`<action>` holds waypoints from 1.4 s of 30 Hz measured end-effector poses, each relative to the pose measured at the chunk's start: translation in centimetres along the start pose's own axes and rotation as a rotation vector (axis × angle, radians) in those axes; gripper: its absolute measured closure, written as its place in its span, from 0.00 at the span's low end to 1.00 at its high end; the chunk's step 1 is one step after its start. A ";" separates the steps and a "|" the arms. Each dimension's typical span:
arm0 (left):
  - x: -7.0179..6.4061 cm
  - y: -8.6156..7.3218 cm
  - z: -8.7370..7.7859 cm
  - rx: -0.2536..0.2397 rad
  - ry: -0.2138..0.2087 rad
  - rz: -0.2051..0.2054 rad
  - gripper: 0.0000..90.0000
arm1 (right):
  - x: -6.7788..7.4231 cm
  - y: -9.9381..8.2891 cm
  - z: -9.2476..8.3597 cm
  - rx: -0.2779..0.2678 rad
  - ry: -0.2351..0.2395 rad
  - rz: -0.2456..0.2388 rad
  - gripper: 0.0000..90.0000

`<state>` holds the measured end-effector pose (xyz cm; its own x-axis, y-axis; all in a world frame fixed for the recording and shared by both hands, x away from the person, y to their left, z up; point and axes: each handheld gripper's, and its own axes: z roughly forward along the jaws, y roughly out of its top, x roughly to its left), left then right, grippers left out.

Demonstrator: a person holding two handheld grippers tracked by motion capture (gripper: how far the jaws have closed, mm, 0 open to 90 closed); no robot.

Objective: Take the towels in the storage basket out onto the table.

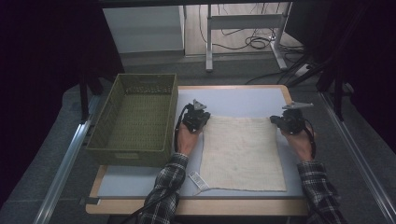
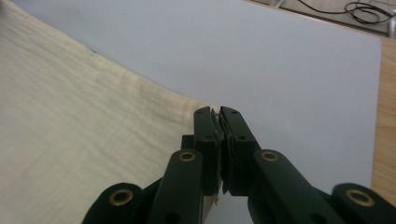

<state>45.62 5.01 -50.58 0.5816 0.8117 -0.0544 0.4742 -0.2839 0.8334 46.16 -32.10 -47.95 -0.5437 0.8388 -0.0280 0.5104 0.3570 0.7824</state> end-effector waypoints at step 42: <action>-7.7 -8.4 -10.9 -0.034 -0.158 0.171 0.96 | 7.6 -10.4 -11.7 -0.028 0.156 -0.086 0.95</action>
<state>29.95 6.68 -51.17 0.7490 0.6625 0.0063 0.3387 -0.3911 0.8557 28.92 -34.20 -49.06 -0.6825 0.7308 -0.0003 0.4401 0.4114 0.7982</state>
